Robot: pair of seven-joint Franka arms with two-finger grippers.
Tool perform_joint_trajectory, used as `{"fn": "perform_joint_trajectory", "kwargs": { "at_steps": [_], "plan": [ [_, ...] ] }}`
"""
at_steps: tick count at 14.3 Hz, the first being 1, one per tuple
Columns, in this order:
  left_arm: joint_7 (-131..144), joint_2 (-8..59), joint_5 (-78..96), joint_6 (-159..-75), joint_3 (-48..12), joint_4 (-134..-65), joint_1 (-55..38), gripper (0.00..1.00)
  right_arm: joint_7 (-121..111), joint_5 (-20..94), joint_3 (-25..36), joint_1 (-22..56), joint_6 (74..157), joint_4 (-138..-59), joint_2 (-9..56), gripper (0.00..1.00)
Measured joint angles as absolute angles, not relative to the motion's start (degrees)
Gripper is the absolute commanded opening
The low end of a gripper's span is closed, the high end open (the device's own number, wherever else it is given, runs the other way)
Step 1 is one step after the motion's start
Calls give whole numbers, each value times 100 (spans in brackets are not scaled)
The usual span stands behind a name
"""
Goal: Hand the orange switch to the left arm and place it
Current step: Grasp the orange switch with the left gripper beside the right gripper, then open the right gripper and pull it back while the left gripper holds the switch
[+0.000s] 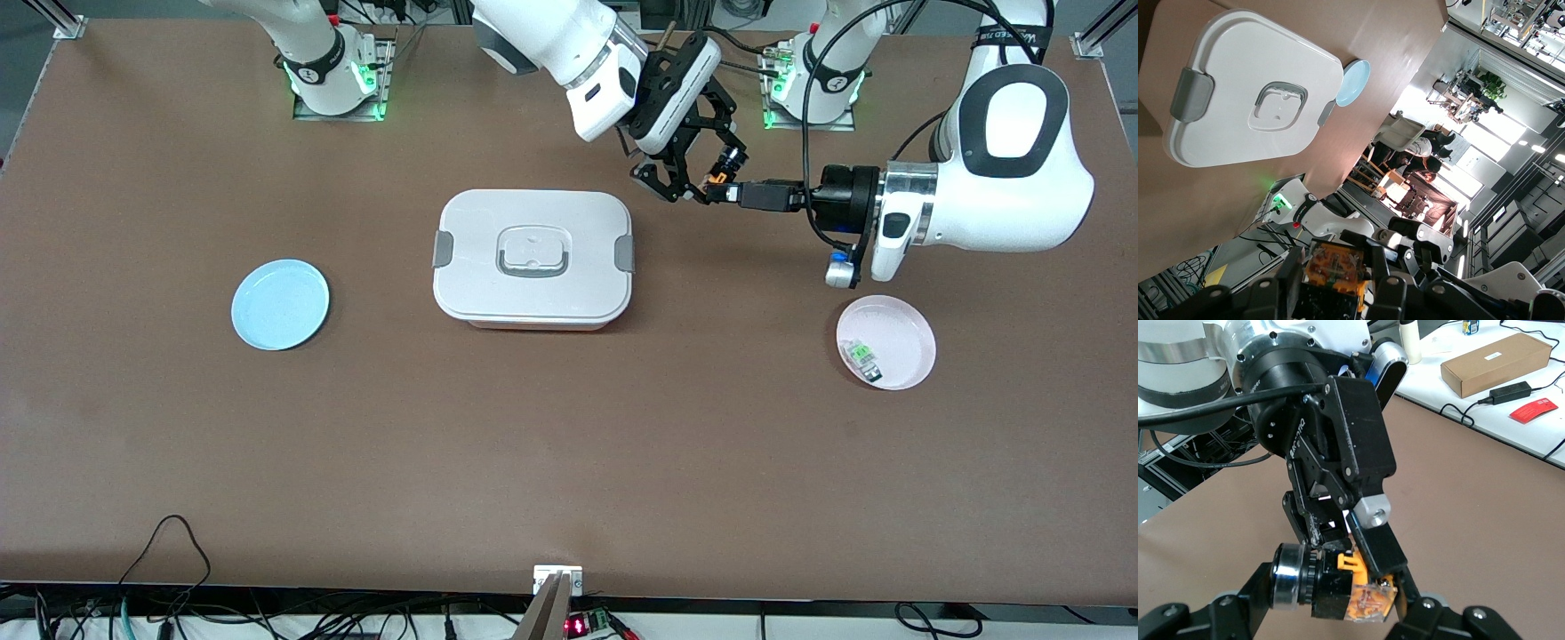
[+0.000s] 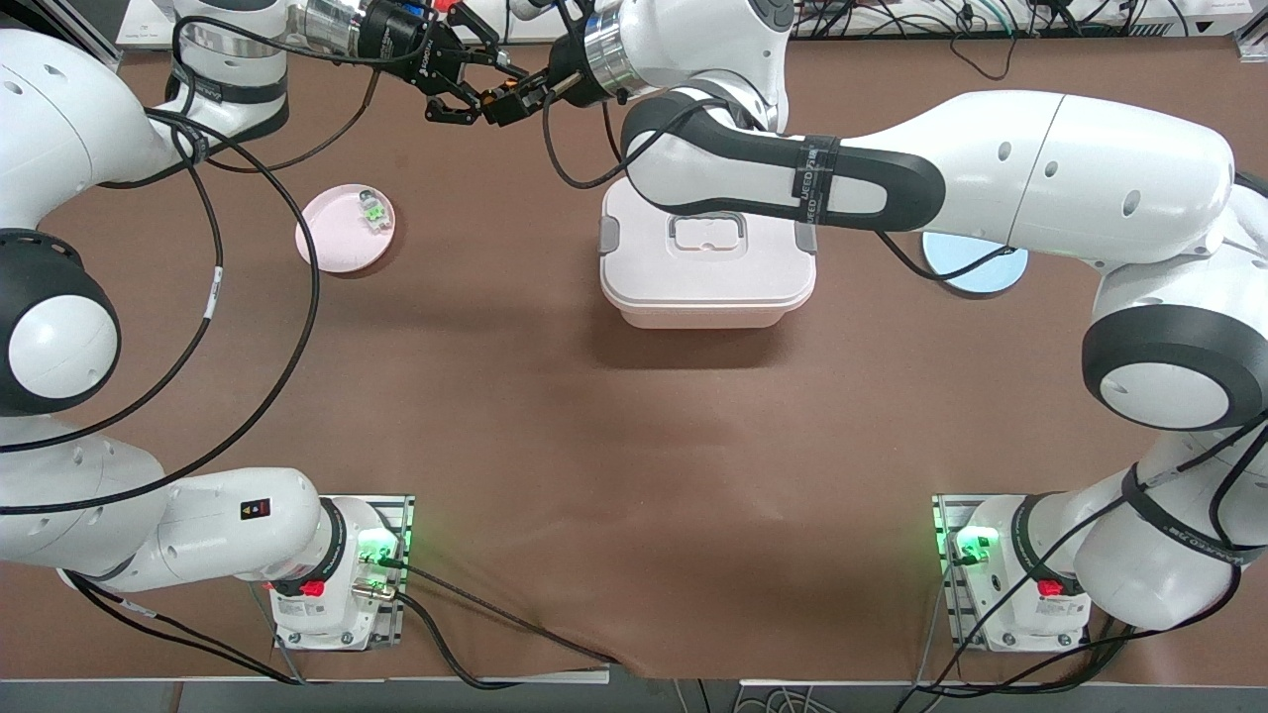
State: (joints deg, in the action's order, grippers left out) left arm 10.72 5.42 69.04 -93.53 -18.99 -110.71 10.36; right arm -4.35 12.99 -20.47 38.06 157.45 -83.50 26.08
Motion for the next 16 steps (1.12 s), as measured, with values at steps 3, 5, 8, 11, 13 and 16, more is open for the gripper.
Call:
{"fn": "perform_joint_trajectory", "kwargs": {
  "at_steps": [3, 5, 8, 11, 13, 16],
  "plan": [
    [1077, 514, 6904, -9352, -1888, -11052, 1036, 0, -435, 1299, -2047, 3809, 15763, -8325, 2608, 27],
    [1088, 483, 6904, -9349, -1870, -11034, 1034, 0, -436, 1299, -2048, 3815, 15804, -8309, 2608, 100],
    [1119, 450, 6904, -9339, -1783, -11023, 1037, 0, -436, 1279, -2031, 3820, 15813, -8313, 2614, 100],
    [1130, 418, 6904, -9298, -1668, -11011, 1077, 0, -437, 1269, -2009, 3817, 15813, -8314, 2636, 100],
    [1131, 417, 6904, -9297, -1633, -11009, 1080, 0, -437, 1268, -2009, 3817, 15813, -8314, 2642, 100],
    [1125, 417, 6777, -9305, -1505, -11007, 1086, 0, -437, 1268, -1995, 3791, 15797, -8318, 2646, 100]
  ]
}}
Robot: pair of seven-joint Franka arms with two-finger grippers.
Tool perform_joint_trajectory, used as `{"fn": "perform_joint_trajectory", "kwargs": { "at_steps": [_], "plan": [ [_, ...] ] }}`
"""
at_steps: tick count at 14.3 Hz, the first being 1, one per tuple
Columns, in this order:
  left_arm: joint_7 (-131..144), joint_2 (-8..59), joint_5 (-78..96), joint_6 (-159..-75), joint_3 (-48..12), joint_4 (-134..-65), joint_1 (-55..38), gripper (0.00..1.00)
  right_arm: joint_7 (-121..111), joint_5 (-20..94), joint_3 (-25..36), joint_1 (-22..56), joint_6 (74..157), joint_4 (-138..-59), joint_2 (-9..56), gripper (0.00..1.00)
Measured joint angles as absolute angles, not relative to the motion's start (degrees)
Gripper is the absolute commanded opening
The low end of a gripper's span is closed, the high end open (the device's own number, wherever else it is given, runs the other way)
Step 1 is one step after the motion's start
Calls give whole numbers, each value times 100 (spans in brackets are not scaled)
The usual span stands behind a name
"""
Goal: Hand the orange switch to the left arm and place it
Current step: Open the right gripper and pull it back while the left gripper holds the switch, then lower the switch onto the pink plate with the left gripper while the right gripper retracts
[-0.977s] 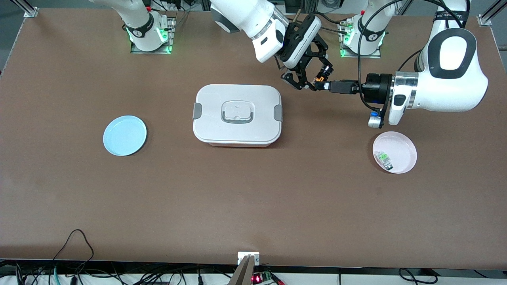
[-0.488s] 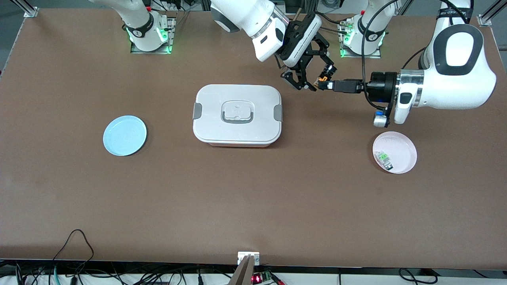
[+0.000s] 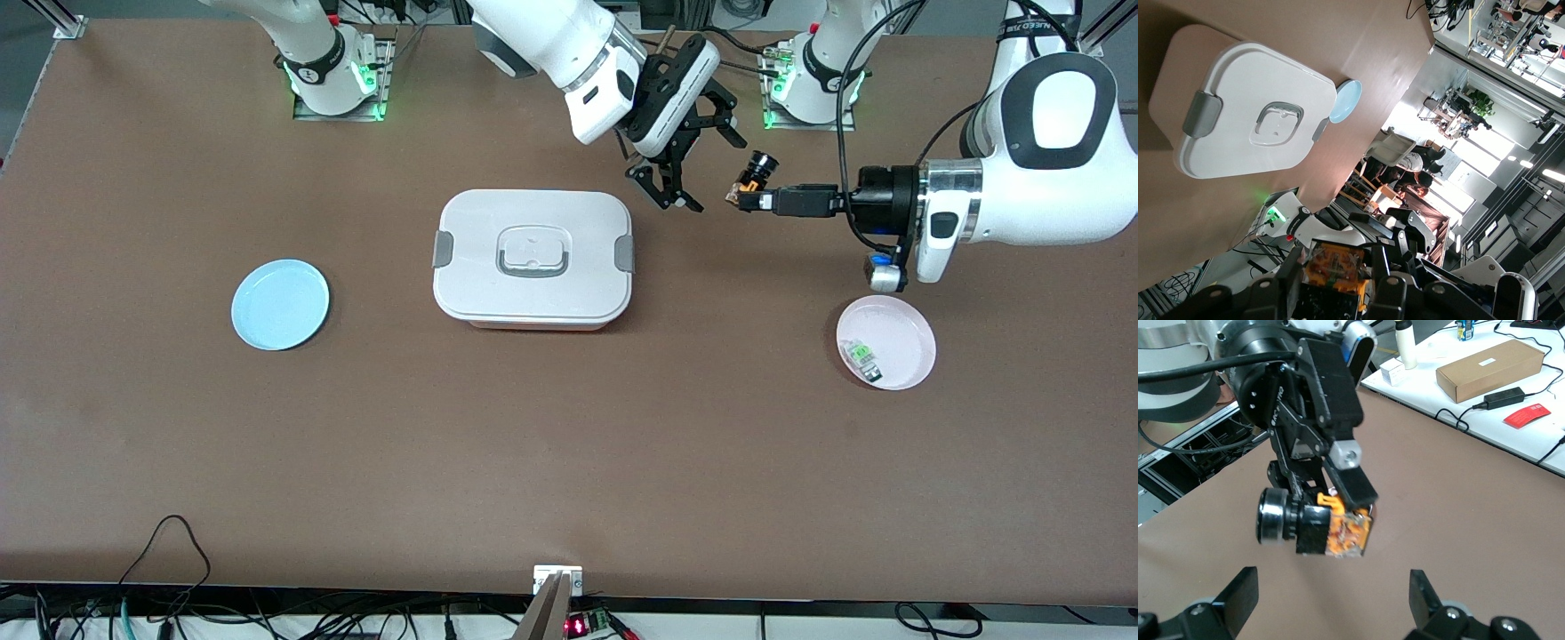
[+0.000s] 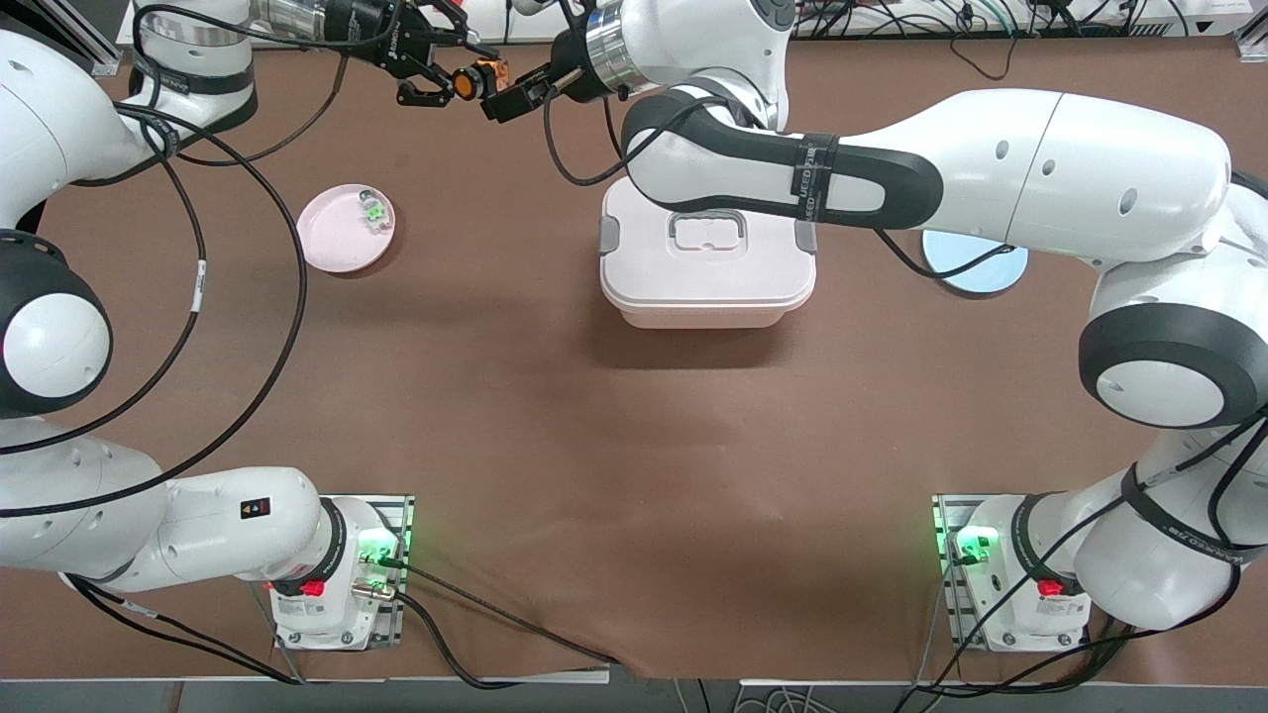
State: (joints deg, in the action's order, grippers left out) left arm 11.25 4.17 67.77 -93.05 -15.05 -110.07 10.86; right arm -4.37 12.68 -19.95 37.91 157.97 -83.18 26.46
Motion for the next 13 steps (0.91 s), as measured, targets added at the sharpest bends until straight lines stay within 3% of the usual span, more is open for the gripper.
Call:
{"fn": "perform_joint_trajectory", "kwargs": {
  "at_steps": [4, 8, 13],
  "plan": [
    [818, 422, 5253, -9577, -1429, -11006, 1104, 0, -435, 1268, -1954, 3480, 15376, -8443, 2690, 100],
    [613, 446, 3584, -9837, -1419, -11013, 1121, 0, -436, 1266, -1907, 2940, 14231, -8457, 2680, 100],
    [353, 759, 1353, -10224, -1407, -11093, 1213, 0, -639, 1261, -855, 2691, 12446, -8438, 2362, 100]
  ]
}}
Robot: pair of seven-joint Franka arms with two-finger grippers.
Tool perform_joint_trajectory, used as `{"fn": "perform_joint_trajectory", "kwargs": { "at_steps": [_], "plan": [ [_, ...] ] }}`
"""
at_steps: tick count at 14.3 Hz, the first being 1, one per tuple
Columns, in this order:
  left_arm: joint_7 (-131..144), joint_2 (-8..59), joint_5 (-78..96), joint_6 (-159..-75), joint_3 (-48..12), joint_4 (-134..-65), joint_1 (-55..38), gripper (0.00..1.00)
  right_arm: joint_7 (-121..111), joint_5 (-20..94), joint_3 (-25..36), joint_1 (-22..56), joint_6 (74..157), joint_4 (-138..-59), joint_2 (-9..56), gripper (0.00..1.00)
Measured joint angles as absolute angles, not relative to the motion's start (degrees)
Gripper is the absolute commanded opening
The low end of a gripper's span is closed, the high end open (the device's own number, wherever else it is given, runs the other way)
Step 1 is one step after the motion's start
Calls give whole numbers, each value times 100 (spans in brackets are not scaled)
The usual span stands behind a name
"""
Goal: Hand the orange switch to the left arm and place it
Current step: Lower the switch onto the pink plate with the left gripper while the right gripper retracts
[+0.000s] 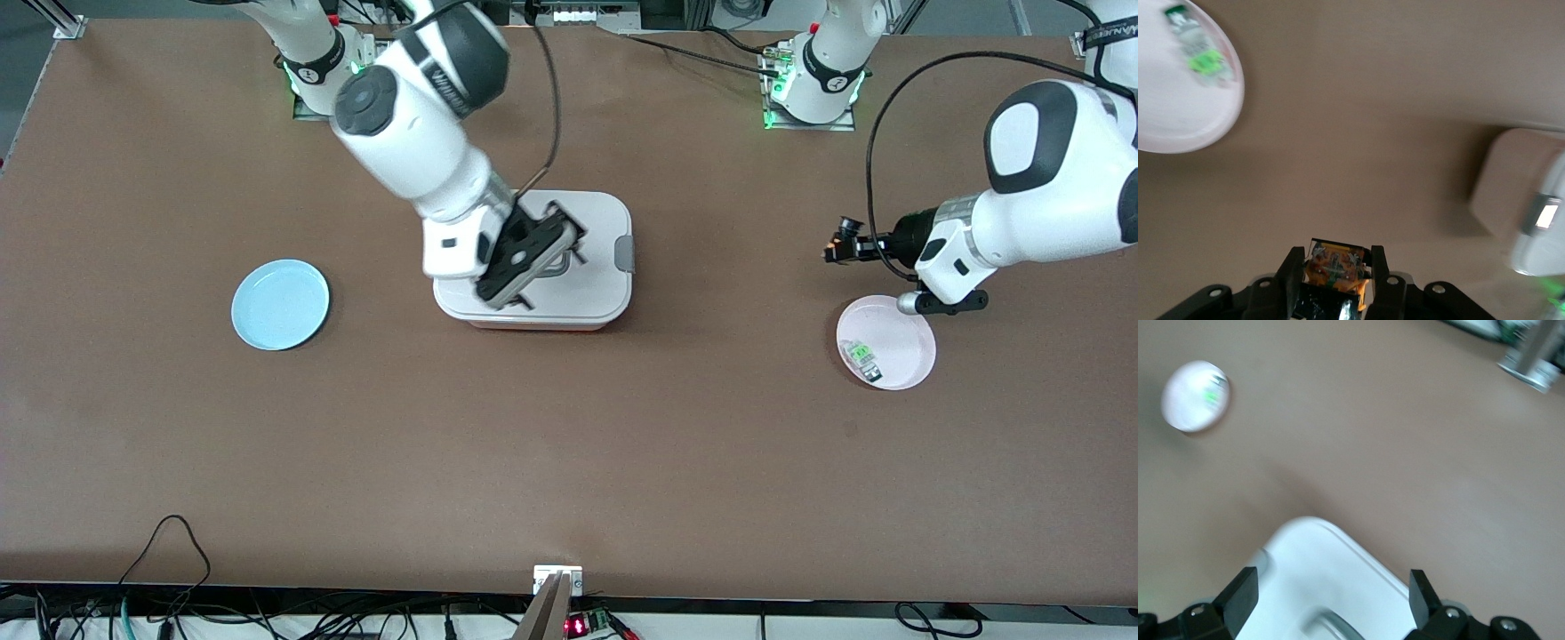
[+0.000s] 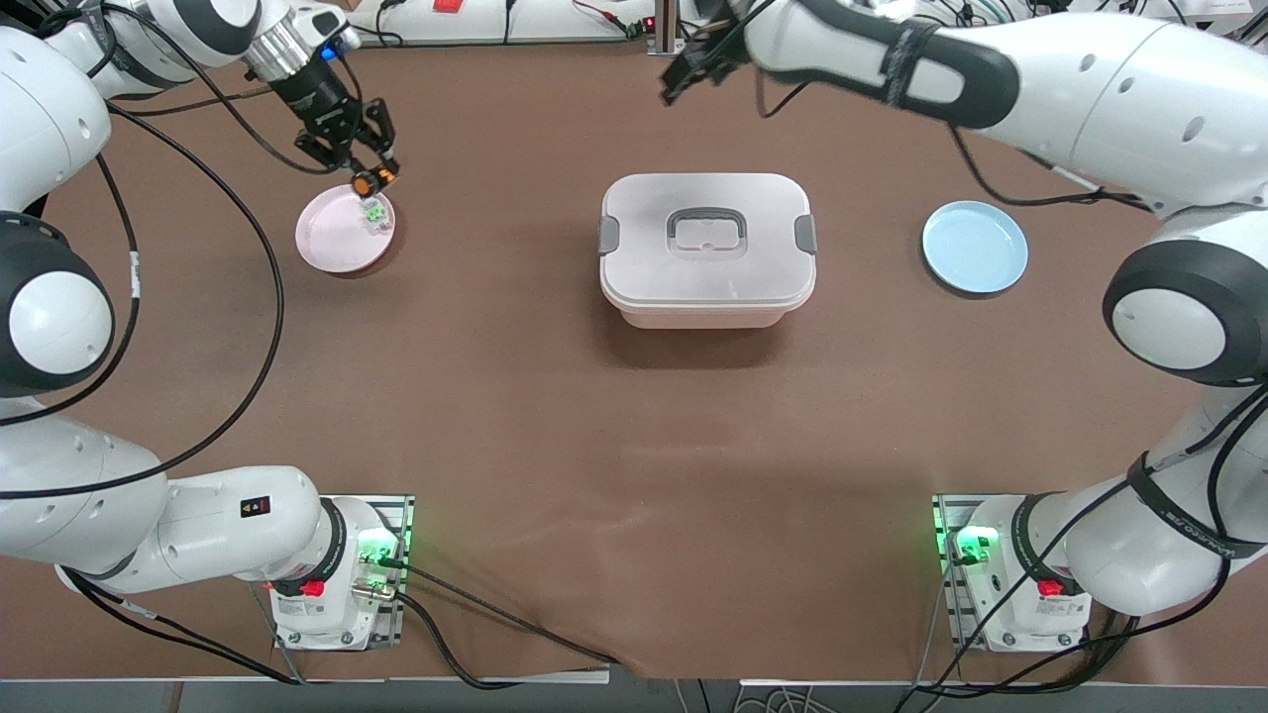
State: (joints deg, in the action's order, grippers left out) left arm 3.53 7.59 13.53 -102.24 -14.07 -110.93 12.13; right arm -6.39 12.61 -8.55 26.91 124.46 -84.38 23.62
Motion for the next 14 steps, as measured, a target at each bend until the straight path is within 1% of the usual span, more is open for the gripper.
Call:
{"fn": "perform_joint_trajectory", "kwargs": {
  "at_steps": [4, 7, 9, 10, 14],
  "plan": [
    [2, 1197, -37, -10834, -1376, -11308, 1492, 0, -826, 1261, 115, 2659, 11127, -8432, 2114, 100],
    [-63, 1493, -775, -11877, -1335, -11845, 1654, 0, -834, 1260, 867, 2652, 10448, -8431, 2013, 100],
    [-63, 1650, -993, -12828, -1234, -12301, 1683, 0, -864, 1258, 1345, 2645, 10046, -8431, 1941, 100],
    [-63, 1728, -1069, -13120, -1186, -12428, 1690, 0, -872, 1250, 1544, 2645, 9888, -8430, 1900, 100],
    [-78, 1895, -1495, -13764, -1100, -12490, 1711, 0, -872, 1213, 2410, 2650, 9331, -8430, 1768, 100]
  ]
}}
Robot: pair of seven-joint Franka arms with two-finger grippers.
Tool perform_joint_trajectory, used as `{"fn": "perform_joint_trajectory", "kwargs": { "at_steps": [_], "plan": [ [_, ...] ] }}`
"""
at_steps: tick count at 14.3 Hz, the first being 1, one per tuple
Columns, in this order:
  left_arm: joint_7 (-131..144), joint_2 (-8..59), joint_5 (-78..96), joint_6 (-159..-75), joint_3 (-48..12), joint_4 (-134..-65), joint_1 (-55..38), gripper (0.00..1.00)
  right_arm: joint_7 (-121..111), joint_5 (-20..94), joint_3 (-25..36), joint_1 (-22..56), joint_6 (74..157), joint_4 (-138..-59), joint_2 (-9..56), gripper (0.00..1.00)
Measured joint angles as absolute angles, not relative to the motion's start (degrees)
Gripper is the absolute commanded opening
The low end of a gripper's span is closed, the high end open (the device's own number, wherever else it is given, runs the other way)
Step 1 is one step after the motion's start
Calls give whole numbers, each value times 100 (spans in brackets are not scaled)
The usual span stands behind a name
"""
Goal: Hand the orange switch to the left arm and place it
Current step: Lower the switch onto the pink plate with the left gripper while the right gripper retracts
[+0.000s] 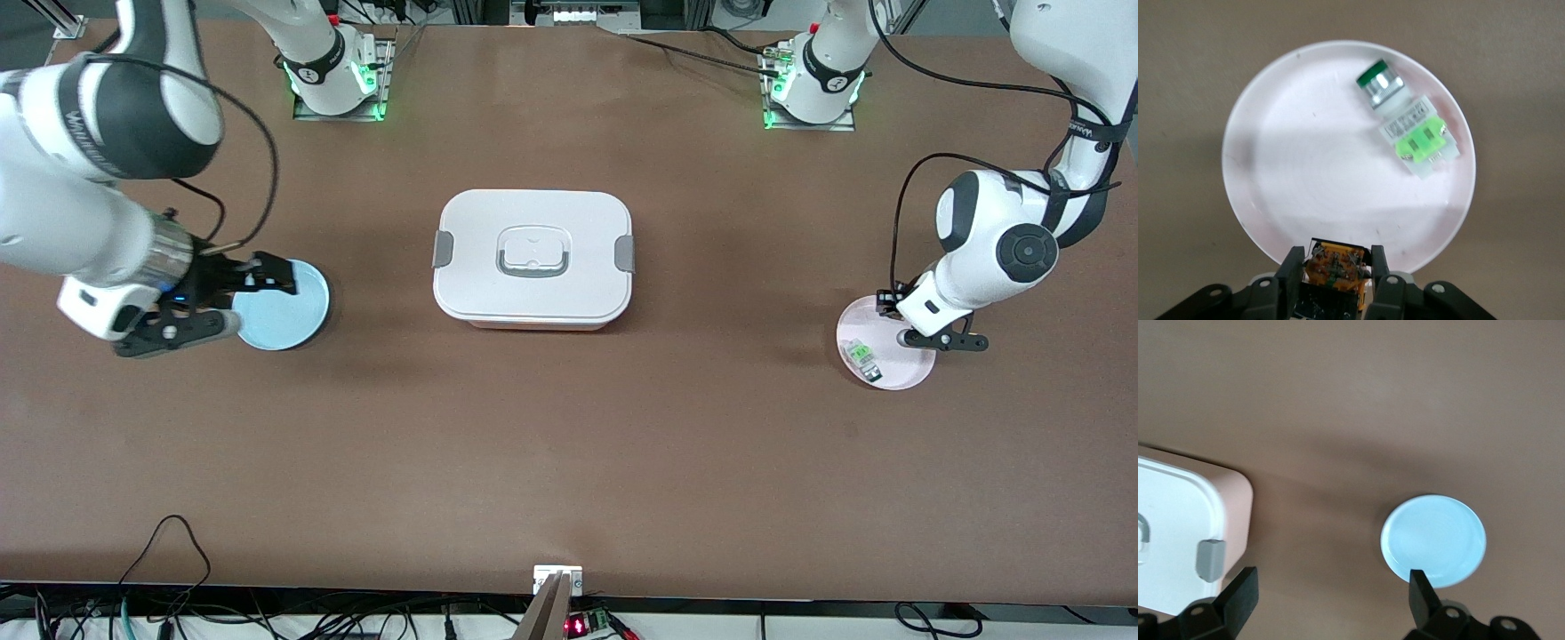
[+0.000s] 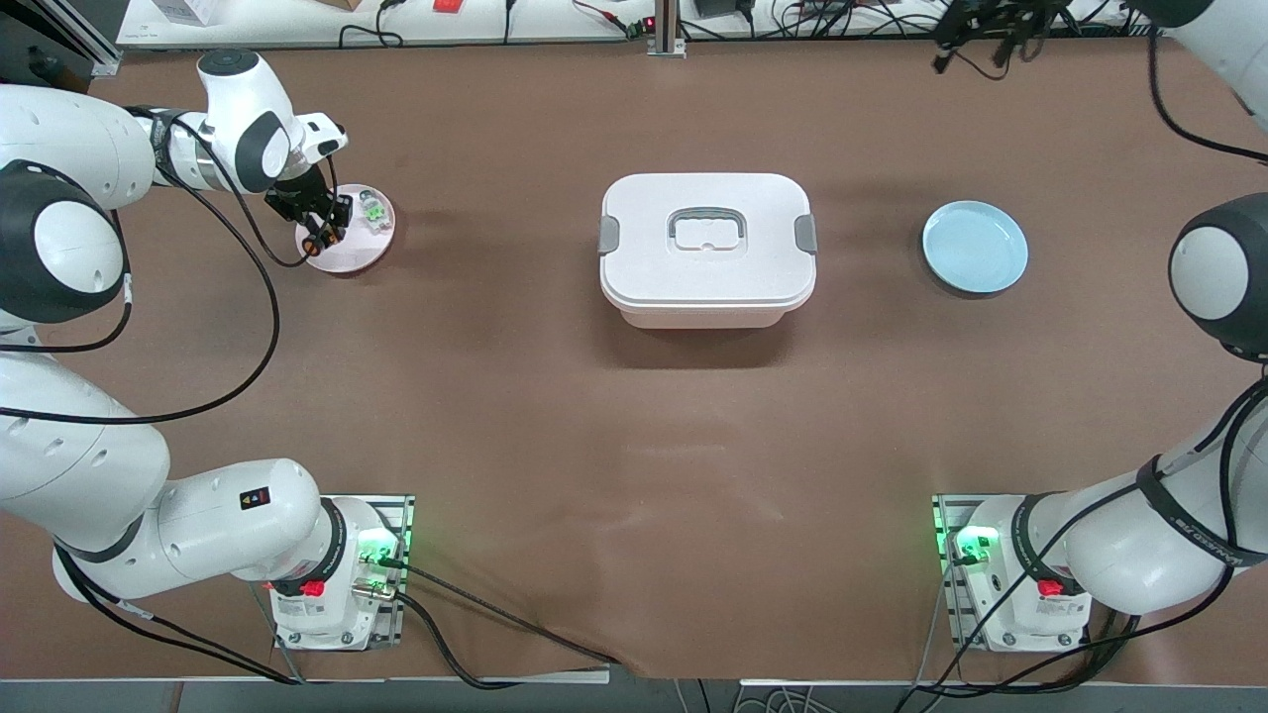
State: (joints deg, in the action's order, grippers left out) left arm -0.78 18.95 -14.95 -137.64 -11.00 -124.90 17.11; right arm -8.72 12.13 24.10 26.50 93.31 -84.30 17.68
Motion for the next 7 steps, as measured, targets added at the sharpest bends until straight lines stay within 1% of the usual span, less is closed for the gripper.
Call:
{"fn": "perform_joint_trajectory", "kwargs": {
  "at_steps": [2, 5, 6, 7],
  "plan": [
    [-79, 1984, -1703, -14143, -1011, -12492, 1712, 0, -864, 1165, 2726, 2646, 9105, -8429, 1685, 100],
    [-105, 2204, -1815, -14576, -899, -12490, 1712, 0, -541, 812, 2822, 2648, 8844, -8428, 1433, 100],
    [-115, 2244, -1815, -14637, -892, -12483, 1712, 35, -355, 763, 2813, 2637, 8730, -8428, 1347, 100],
    [-123, 2255, -1815, -14652, -892, -12468, 1710, 43, -234, 741, 2752, 2574, 8661, -8427, 1277, 100]
  ]
}}
